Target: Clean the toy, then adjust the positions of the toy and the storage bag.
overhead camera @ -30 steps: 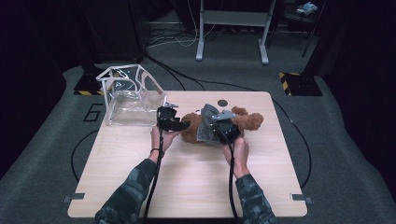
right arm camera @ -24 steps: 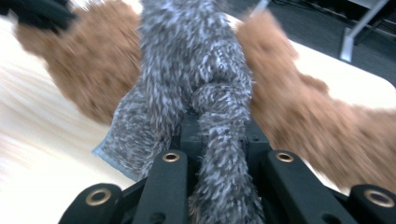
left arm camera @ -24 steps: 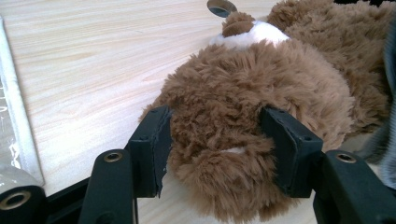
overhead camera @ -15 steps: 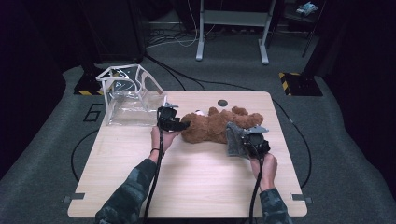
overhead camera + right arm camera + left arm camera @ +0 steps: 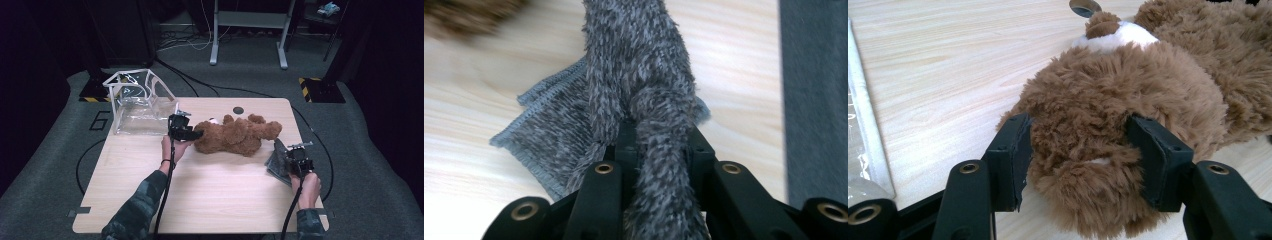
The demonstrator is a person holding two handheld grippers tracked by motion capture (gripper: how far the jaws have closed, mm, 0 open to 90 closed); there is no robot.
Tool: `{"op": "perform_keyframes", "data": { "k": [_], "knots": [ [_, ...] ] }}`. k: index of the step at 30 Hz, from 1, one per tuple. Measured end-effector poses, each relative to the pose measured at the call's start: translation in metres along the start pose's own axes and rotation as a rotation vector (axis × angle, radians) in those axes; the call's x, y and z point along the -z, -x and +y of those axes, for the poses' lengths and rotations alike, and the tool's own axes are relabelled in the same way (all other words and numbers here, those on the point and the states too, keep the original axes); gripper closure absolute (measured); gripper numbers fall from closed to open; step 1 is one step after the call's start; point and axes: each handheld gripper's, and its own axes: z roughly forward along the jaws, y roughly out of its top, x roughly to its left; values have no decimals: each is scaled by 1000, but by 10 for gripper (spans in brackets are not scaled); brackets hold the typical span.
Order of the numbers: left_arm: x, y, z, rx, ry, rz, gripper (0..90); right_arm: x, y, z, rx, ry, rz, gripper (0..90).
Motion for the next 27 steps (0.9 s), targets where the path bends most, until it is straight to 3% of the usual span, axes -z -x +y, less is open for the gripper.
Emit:
{"op": "perform_keyframes", "data": {
  "k": [3, 5, 8, 11, 14, 19, 24, 27],
  "knots": [
    [0, 1, 0, 7, -2, -1, 441, 0, 7, -1, -7, -20, 6, 665],
    [0, 1, 0, 0, 0, -2, 441, 3, 9, 0, -18, -23, 20, 521],
    [1, 1, 0, 1, 4, -1, 436, 9, 11, 2, -12, 29, 80, 302],
    [2, 1, 0, 2, 7, -1, 410, 19, 8, 9, -9, 64, 126, 189],
    [3, 1, 0, 0, 8, 0, 344, 27, 4, 18, 19, 109, 169, 160],
    [10, 6, 3, -14, 28, -7, 262, 26, -3, 28, 61, 123, 194, 147],
    [16, 12, 7, -16, 52, -22, 210, 24, -4, 34, 69, 139, 226, 134],
    [17, 14, 8, -32, 39, -27, 200, 26, -5, 37, 68, 148, 241, 133]
  ]
}}
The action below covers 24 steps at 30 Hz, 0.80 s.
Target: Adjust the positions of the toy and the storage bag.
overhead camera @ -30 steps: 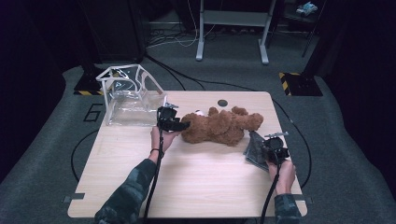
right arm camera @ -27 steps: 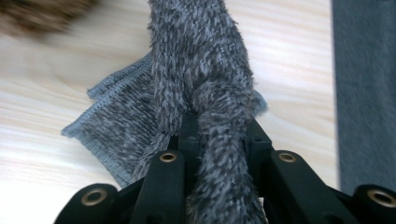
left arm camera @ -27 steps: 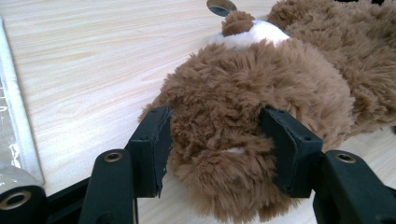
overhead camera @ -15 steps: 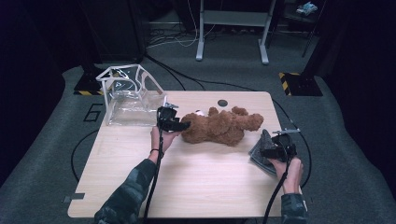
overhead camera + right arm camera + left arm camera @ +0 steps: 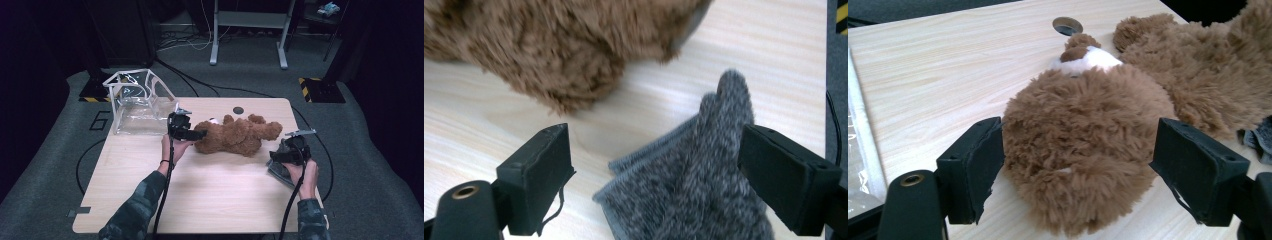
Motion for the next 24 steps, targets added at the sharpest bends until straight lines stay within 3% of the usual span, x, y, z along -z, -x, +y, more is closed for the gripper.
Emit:
{"op": "perform_keyframes", "data": {
  "k": [6, 13, 19, 24],
  "knots": [
    [6, 7, -9, -64, -31, -11, 212, 1, 0, 17, 16, 27, 13, 131],
    [7, 2, -20, -77, -56, -2, 286, -3, 1, 35, 13, 39, 44, 128],
    [4, 0, -21, -77, -73, 3, 414, -13, 9, 52, -24, 40, 66, 142],
    [-1, 4, -20, -122, -87, 21, 525, -25, 15, 59, -47, 8, 80, 165]
  ]
}}
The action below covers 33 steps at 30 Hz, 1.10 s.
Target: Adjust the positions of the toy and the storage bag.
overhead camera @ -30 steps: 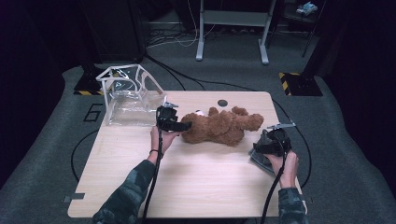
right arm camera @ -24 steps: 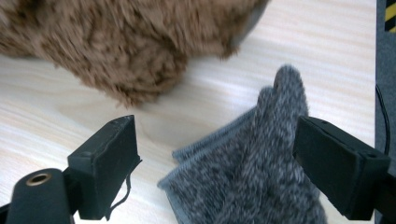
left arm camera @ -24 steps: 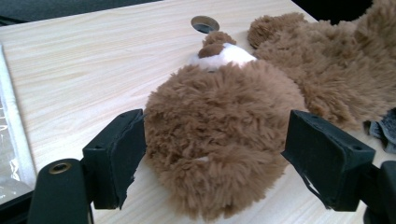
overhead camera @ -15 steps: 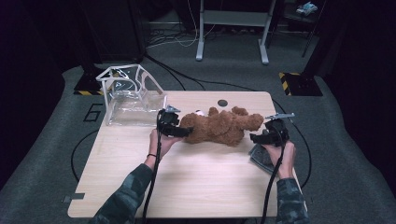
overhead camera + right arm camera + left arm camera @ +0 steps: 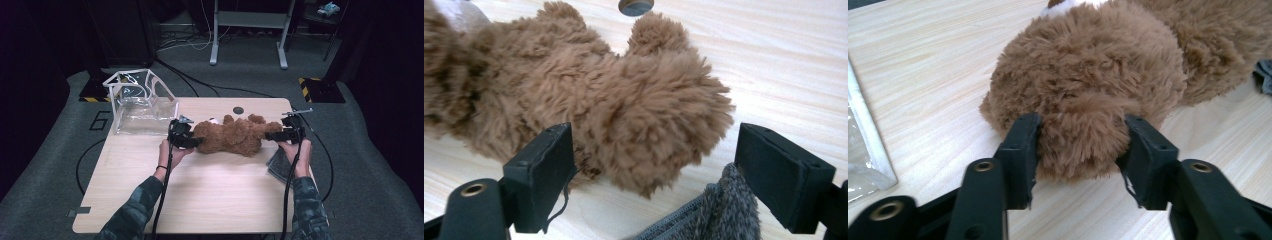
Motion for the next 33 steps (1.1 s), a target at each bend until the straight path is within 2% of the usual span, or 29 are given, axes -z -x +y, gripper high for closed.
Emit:
{"op": "perform_keyframes", "data": {
  "k": [2, 3, 4, 5, 7, 8, 10, 13, 15, 19, 21, 24, 25, 27, 29, 30, 32, 33],
  "knots": [
    [-1, 1, 0, 1, 4, 5, 537, -2, 1, 1, -11, -8, 6, 191],
    [-1, 1, 1, -13, 4, 12, 590, -5, 3, 1, -18, -5, 22, 261],
    [-1, 1, 1, -13, 4, 12, 616, -5, 3, 1, -18, -5, 22, 261],
    [-3, 2, 1, -24, -1, 21, 654, -8, 3, 2, -13, -3, 39, 350],
    [-4, 2, 1, -40, -7, 26, 715, -10, 2, 2, -13, -8, 43, 412],
    [-5, 3, 1, -43, -1, 30, 751, -10, 1, 2, -31, -19, 41, 458],
    [-5, 3, 2, -60, 1, 36, 790, -13, 3, 1, -4, -5, 46, 544],
    [-7, 3, 1, -68, 17, 40, 821, -14, 0, 0, 12, -17, 45, 633],
    [-7, 3, 0, -74, 34, 40, 835, -15, -2, -1, 27, -6, 44, 673],
    [-6, 1, -1, -74, 59, 37, 848, -13, -5, -2, 26, 16, 30, 704],
    [-5, 0, 0, -78, 86, 36, 853, -6, -7, 0, 60, 53, 5, 714],
    [-3, 0, 3, -92, 90, 43, 855, -1, -11, 2, 75, 72, -18, 715],
    [-1, -1, 7, -95, 105, 45, 855, 6, -14, 4, 78, 88, -27, 716],
    [1, -2, 11, -99, 121, 49, 856, 10, -14, 5, 102, 100, -32, 716],
    [2, -3, 14, -106, 119, 53, 856, 12, -17, 5, 89, 109, -37, 716],
    [4, -5, 17, -103, 131, 56, 856, 17, -19, 5, 104, 127, -35, 717],
    [5, -7, 19, -105, 132, 59, 857, 19, -20, 5, 102, 140, -36, 717],
    [6, -9, 22, -108, 135, 64, 857, 27, -24, 7, 111, 163, -36, 717]
  ]
}}
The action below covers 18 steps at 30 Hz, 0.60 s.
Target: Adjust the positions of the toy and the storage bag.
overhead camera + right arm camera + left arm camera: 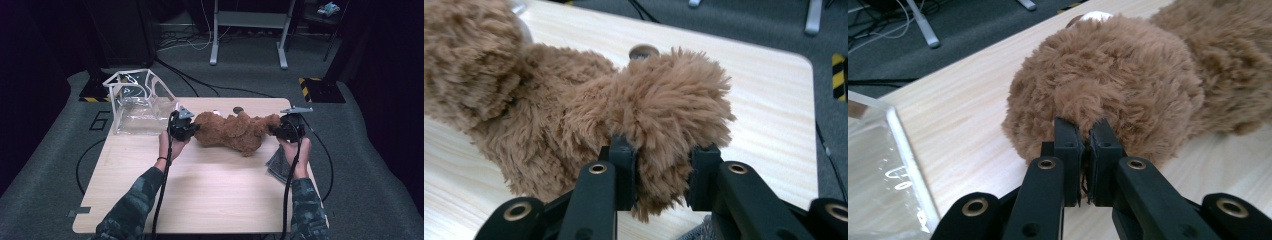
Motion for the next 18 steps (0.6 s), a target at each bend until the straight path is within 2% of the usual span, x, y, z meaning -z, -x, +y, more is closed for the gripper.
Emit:
{"op": "perform_keyframes", "data": {
  "k": [1, 4, 9, 18],
  "knots": [
    [0, 0, 0, 0, 0, 0, 858, 0, 0, 0, 0, 0, 0, 717],
    [2, -6, 6, 15, 26, 3, 858, 14, -9, 5, 32, 28, -12, 718],
    [5, -10, 16, 6, 41, 14, 859, 33, -20, 12, 52, 60, -25, 718],
    [-1, -19, 28, -11, 32, 37, 859, 50, -39, 10, 73, 74, -20, 718]
  ]
}}
